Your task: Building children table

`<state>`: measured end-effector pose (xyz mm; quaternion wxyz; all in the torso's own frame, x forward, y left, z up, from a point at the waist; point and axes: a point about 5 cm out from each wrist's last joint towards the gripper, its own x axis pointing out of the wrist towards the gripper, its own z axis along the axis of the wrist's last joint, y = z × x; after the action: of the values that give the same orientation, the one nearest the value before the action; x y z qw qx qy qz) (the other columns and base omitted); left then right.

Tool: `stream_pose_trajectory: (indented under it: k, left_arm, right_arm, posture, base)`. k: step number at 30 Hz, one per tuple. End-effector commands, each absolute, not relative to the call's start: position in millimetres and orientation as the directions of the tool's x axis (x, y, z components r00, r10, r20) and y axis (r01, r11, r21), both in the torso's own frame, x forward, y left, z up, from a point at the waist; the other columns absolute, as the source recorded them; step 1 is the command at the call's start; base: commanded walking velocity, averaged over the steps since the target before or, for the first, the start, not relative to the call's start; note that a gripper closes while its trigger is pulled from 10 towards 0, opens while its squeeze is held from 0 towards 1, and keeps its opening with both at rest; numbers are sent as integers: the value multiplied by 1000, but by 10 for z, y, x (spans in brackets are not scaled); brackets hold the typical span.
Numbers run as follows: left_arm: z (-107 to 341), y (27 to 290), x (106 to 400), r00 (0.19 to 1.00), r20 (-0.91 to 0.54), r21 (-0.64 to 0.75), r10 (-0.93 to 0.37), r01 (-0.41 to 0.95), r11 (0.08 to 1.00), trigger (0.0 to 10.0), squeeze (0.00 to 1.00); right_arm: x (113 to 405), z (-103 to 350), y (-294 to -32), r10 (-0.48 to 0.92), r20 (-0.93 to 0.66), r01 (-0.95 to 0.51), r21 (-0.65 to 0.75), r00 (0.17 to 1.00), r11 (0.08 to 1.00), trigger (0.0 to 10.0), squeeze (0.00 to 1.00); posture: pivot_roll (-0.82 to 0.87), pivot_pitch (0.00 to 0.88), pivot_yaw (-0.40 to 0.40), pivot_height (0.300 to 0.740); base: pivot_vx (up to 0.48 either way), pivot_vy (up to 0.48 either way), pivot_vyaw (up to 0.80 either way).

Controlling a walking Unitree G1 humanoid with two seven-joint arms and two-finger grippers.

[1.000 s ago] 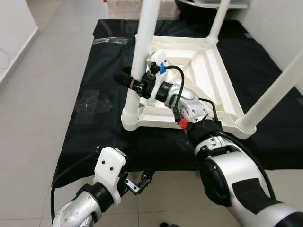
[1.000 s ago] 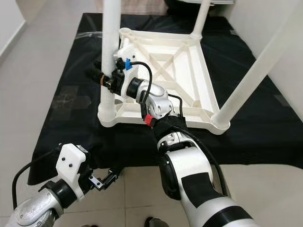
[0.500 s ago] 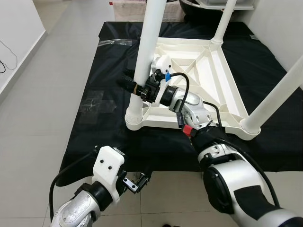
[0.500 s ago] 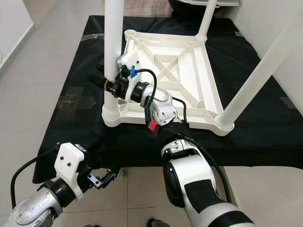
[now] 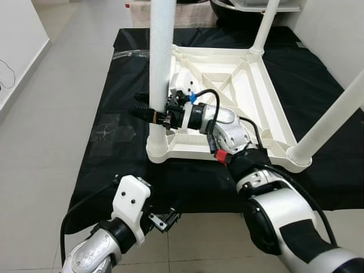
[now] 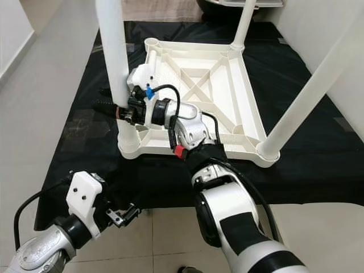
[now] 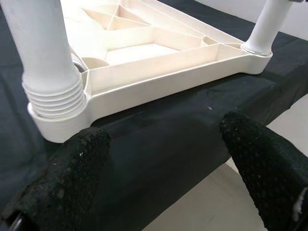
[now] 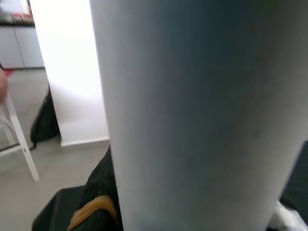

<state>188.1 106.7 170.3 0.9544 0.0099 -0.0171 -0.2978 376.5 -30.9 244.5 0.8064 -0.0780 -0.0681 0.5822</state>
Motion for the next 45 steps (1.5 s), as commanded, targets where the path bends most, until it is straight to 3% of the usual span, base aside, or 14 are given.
stream_pose_trajectory:
  k: [1,7,12,18,20,27,31,34,45]
  left_arm:
    - [1680,1066,1859,818,12,43,-575,574,818,10000,0]
    - [1681,1069,1865,819,14,44,-574,573,819,10000,0]
    - [1690,1066,1874,819,18,46,-573,572,819,10000,0]
    - [1695,1078,1885,821,19,49,-571,569,821,10000,0]
    - [1699,1090,1898,823,19,54,-568,567,822,10000,0]
    - [1711,1122,1930,826,21,65,-564,561,825,10000,0]
    - [1721,1150,1954,829,22,75,-559,556,828,10000,0]
    - [1739,1164,1983,832,30,86,-553,549,831,10000,0]
    - [1732,1139,1987,831,32,79,-555,552,830,10000,0]
  right_arm:
    - [3701,1712,-431,909,-246,-939,-5,336,345,10000,0]
    - [3692,1671,-381,894,-269,-927,12,358,375,10000,0]
    - [3733,1617,-337,842,-271,-864,63,467,499,10000,0]
    - [3740,1586,-334,814,-290,-842,46,503,537,10000,0]
    - [3756,1588,-333,788,-276,-813,36,551,581,10000,0]
    - [3746,1603,-331,772,-244,-792,28,586,610,10000,0]
    - [3769,1629,-341,722,-227,-740,12,653,673,10000,0]
    - [3827,1657,-378,595,-195,-604,14,780,797,10000,0]
    - [3839,1615,-446,393,-171,-406,-46,904,913,10000,0]
  posture:
    - [138,196,-56,740]
    - [133,202,-55,740]
    - [136,204,-59,740]
    - [136,204,-59,740]
    - [131,212,-58,740]
    - [130,216,-57,740]
    - [128,217,-55,740]
    - [128,217,-52,740]
    - [126,216,-56,740]
  base:
    - [0,0,0]
    - [0,0,0]
    - [0,0,0]
    - [0,0,0]
    - [0,0,0]
    - [0,0,0]
    - [0,0,0]
    - [0,0,0]
    - [0,0,0]
